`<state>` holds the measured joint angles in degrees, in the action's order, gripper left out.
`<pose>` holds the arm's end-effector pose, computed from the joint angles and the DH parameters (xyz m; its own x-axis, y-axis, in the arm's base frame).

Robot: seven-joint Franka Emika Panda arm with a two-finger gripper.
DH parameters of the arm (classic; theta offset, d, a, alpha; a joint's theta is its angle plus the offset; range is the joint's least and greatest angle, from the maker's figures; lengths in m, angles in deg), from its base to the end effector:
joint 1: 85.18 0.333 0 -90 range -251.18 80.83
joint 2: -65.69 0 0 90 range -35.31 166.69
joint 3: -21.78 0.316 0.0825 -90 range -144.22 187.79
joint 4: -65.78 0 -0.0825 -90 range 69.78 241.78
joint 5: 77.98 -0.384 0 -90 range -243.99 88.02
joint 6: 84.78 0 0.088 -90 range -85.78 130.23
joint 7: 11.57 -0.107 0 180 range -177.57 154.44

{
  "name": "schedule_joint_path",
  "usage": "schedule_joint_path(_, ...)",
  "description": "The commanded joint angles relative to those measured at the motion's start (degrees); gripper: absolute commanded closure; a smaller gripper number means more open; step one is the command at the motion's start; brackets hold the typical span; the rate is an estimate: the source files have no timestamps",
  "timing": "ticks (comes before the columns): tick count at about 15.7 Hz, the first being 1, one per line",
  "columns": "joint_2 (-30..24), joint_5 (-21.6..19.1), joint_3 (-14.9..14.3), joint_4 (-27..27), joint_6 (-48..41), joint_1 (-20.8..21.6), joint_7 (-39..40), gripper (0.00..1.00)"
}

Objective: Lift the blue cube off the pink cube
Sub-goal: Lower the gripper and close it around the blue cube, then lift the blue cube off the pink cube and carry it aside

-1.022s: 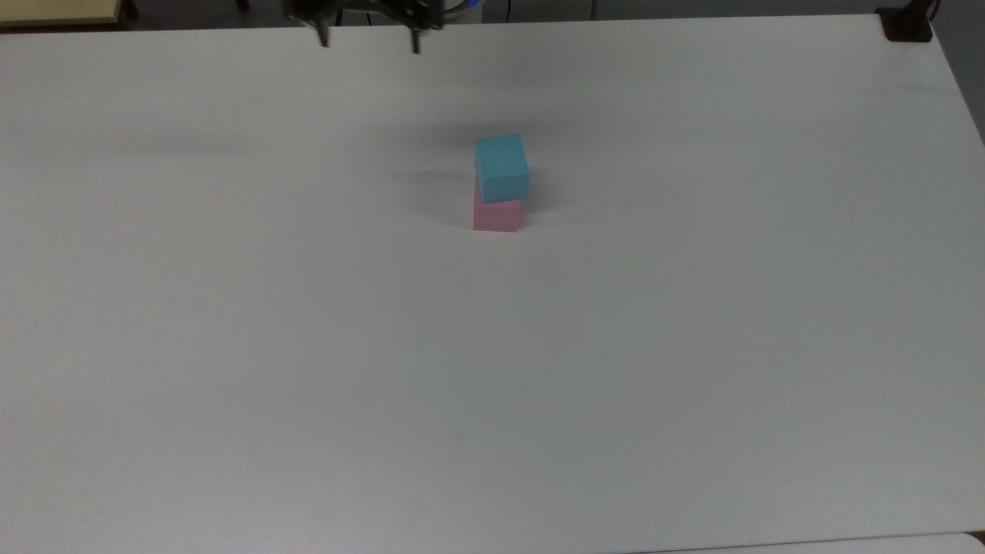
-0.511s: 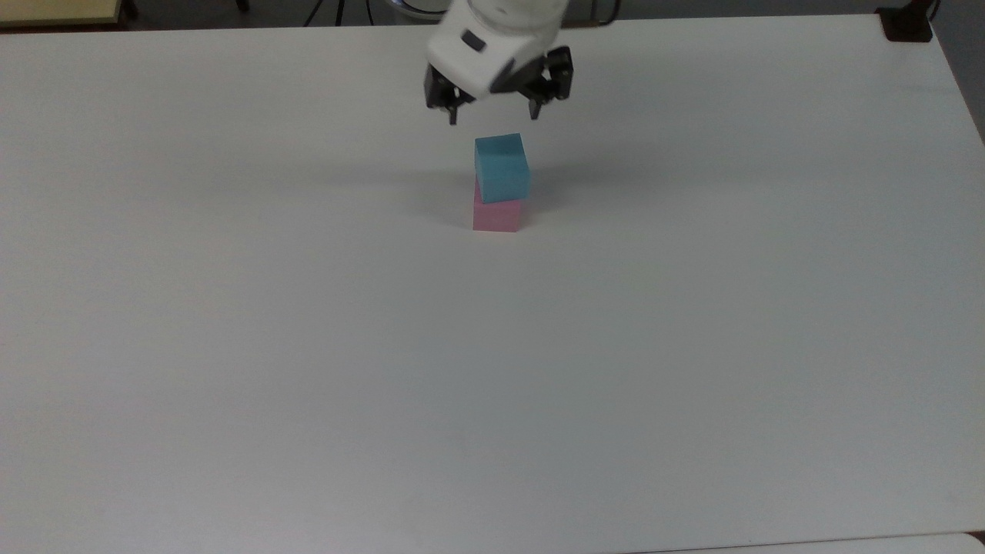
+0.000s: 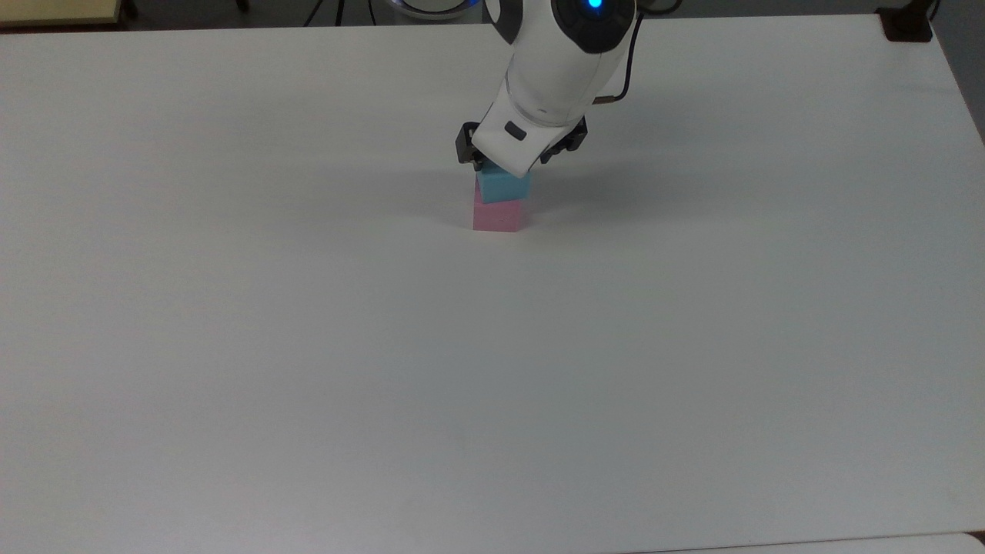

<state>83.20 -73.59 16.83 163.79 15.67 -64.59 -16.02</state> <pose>0.5911 0.1626 0.3934 0.9477 0.1965 -0.2516 0.2309 -0.9662 0.1148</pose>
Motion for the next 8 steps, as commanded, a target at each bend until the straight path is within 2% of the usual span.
schedule_joint_path(1,-1.60,1.14,-0.84,2.89,1.60,1.30,1.01,0.70)
schedule_joint_path(2,-2.04,1.06,-1.02,2.63,1.25,1.21,1.72,0.83)
schedule_joint_path(3,-2.65,0.79,-1.28,2.45,0.55,0.95,1.72,0.85)
schedule_joint_path(6,-3.71,-0.69,-4.88,-1.57,-0.68,0.07,4.26,0.84)
schedule_joint_path(8,-0.92,-2.54,-5.85,-6.57,-0.51,-3.16,5.24,0.82)
